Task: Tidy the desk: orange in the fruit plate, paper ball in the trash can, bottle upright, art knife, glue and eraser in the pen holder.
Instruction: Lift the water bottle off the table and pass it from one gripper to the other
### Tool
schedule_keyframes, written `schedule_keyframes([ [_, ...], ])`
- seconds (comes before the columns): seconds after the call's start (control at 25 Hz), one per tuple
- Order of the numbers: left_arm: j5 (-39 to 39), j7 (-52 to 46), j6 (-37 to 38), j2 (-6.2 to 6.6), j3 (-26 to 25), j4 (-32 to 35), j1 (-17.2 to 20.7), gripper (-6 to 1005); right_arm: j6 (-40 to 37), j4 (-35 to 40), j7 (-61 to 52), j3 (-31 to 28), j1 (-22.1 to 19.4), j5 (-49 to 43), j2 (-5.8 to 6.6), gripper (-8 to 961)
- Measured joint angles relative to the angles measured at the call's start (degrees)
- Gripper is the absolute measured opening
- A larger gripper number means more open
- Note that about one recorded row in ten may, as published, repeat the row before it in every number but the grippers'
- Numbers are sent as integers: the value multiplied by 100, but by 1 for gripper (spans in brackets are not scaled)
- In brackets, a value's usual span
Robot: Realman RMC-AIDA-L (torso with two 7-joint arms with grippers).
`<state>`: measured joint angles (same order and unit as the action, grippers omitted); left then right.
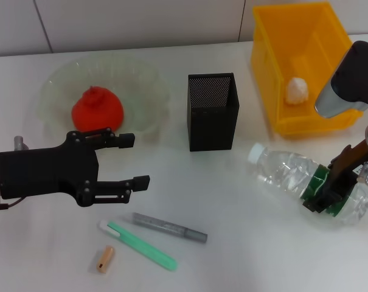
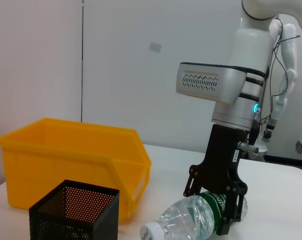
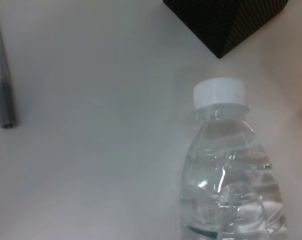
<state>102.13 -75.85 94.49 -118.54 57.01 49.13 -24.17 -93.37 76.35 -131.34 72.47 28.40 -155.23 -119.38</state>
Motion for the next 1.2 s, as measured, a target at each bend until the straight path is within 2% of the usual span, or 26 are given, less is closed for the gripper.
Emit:
schedule_keyframes([
  [0.24,0,6,2,7,-12,0,0,742,-29,56,-1,58,-16,20,-8,723],
  [0.44,0,9,11,7,-15,0,3,740,-104,422,-42,82,-184,224,-12,724],
  [0.64,-2,9,23,7,-15,0,14,739,-270,1012,-123,182,-450,410,-11,724],
  [0.8,-8,9,35,7,-15,2,17,738,-357,1714,-203,331,-814,655,-11,724],
  [1.2,-62,9,32,-2,-16,38,18,736,-465,2852,-288,287,-1295,1194,-36,724],
])
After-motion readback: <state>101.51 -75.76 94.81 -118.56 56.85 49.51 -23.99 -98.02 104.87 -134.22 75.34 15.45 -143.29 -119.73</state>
